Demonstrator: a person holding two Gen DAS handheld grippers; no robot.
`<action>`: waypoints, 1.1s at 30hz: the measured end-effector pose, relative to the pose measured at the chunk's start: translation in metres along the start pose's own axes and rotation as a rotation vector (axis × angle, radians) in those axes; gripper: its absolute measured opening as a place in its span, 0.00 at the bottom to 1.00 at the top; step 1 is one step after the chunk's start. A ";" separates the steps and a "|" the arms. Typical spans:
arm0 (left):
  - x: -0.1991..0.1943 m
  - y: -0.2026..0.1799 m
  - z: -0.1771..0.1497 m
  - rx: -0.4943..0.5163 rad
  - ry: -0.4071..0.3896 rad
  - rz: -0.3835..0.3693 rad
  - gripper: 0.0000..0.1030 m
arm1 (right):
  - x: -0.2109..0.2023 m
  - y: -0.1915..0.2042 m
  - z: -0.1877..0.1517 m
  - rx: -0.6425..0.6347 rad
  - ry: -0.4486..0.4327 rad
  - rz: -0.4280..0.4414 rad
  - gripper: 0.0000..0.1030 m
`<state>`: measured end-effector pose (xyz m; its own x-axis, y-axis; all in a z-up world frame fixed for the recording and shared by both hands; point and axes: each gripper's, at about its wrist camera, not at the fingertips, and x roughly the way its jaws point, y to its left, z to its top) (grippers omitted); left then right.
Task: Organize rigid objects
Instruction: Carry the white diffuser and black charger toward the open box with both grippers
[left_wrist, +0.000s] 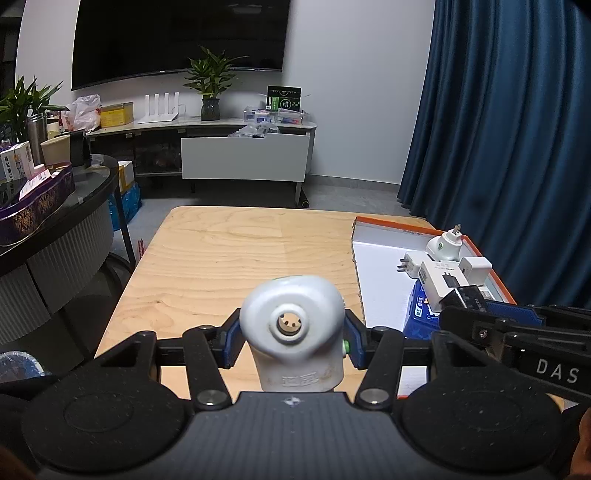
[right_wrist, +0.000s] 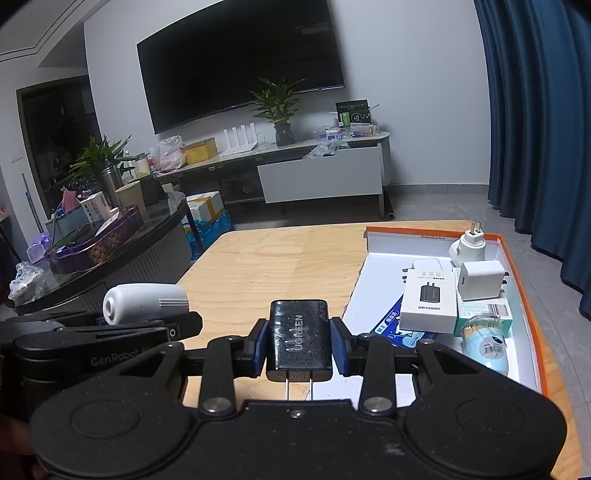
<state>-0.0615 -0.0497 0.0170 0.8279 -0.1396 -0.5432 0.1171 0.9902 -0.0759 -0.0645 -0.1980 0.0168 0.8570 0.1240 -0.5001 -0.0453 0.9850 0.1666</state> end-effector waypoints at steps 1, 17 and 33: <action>0.000 0.000 0.000 0.000 -0.001 -0.001 0.53 | 0.000 0.000 0.000 0.001 -0.001 -0.002 0.42; 0.002 -0.002 0.000 0.005 0.005 -0.010 0.53 | -0.004 -0.008 0.001 0.023 -0.012 -0.021 0.42; 0.009 -0.004 0.002 0.008 0.022 -0.029 0.53 | -0.005 -0.021 0.002 0.049 -0.017 -0.047 0.42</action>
<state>-0.0534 -0.0551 0.0134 0.8119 -0.1676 -0.5591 0.1449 0.9858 -0.0851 -0.0670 -0.2191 0.0174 0.8663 0.0752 -0.4938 0.0199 0.9826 0.1845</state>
